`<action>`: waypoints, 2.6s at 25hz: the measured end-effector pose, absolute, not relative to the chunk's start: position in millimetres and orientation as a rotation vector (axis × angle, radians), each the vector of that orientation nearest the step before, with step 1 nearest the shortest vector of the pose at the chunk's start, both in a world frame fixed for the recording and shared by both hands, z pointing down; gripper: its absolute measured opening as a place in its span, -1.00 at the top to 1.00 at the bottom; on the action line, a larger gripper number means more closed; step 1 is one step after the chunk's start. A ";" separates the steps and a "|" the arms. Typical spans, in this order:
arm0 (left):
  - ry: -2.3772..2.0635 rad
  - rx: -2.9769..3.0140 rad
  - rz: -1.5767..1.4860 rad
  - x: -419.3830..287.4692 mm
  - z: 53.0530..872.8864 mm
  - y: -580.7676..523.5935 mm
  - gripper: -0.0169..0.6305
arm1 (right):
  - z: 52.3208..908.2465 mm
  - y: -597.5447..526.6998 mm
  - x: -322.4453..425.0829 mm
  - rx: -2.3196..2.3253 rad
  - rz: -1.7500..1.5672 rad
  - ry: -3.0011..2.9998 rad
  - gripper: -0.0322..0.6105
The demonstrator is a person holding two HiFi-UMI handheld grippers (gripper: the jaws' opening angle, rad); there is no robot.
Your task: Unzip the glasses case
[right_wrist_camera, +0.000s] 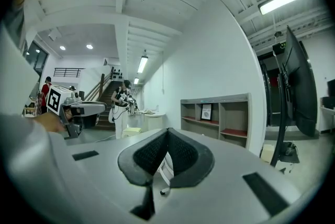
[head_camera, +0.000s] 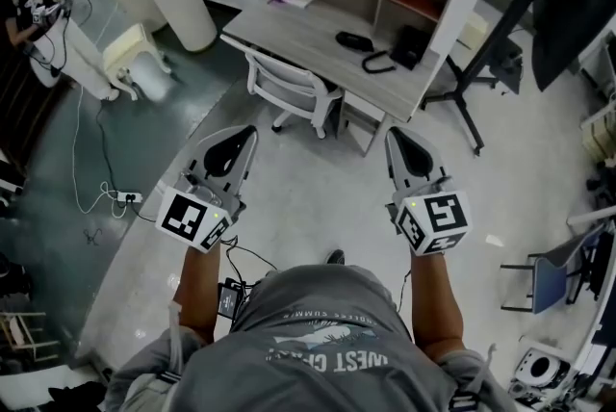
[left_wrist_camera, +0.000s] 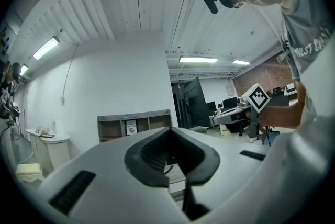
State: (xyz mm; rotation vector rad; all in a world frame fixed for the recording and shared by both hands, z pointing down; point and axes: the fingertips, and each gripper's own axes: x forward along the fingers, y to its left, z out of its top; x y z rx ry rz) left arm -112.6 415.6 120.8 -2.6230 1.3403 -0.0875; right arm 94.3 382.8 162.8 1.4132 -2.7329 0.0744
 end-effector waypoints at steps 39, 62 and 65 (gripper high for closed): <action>0.915 -2.844 0.029 -111.7 124.1 114.2 0.95 | 181.5 162.0 88.6 1.768 0.142 -2.408 0.87; 0.956 -2.870 0.051 -166.0 140.3 3.3 0.95 | 202.8 41.6 56.6 1.754 0.151 -2.351 0.87; 1.014 -2.845 0.027 -175.0 144.2 -9.3 0.95 | 209.8 18.2 55.4 1.722 0.145 -2.378 0.87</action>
